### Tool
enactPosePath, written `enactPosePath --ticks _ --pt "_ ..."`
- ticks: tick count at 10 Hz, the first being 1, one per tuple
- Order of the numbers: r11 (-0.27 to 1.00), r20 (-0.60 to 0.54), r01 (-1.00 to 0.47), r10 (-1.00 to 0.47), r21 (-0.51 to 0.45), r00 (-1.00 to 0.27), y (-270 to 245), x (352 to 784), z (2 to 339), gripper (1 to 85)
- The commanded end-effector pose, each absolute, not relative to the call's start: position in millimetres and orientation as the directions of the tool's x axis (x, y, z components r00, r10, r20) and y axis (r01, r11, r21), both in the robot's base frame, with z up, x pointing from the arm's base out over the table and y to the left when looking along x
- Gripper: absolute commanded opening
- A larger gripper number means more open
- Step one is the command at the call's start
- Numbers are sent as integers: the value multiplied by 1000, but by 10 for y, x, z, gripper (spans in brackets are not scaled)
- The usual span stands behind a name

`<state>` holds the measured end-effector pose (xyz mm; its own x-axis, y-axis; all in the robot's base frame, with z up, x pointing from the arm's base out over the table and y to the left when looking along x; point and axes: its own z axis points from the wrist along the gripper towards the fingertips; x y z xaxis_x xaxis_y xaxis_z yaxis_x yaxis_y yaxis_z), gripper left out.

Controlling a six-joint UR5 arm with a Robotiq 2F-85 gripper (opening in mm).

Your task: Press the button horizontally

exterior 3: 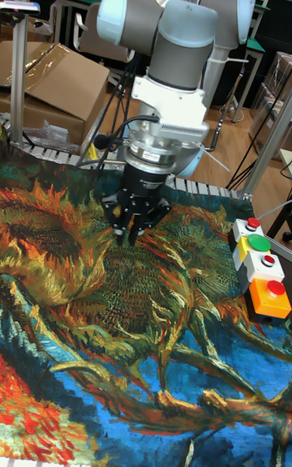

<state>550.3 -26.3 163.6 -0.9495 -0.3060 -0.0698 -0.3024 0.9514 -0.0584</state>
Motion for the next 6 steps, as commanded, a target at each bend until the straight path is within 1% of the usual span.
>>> enactPosePath --ticks 1,2,3,4,5,6 --pt "919 -26 -312 -328 -240 -944 -777 5512 1659 363" --pt "891 7 -293 -310 -345 -951 -1010 5523 1660 367" --pt "861 88 -271 -258 -430 -962 -1320 5396 1707 353" --pt "875 97 -279 -262 -396 -960 -1386 5354 1675 357" --pt "884 78 -332 -325 -329 -943 -1324 5395 1665 473" --pt "891 38 -360 -365 -276 -930 -1152 5470 1614 627"
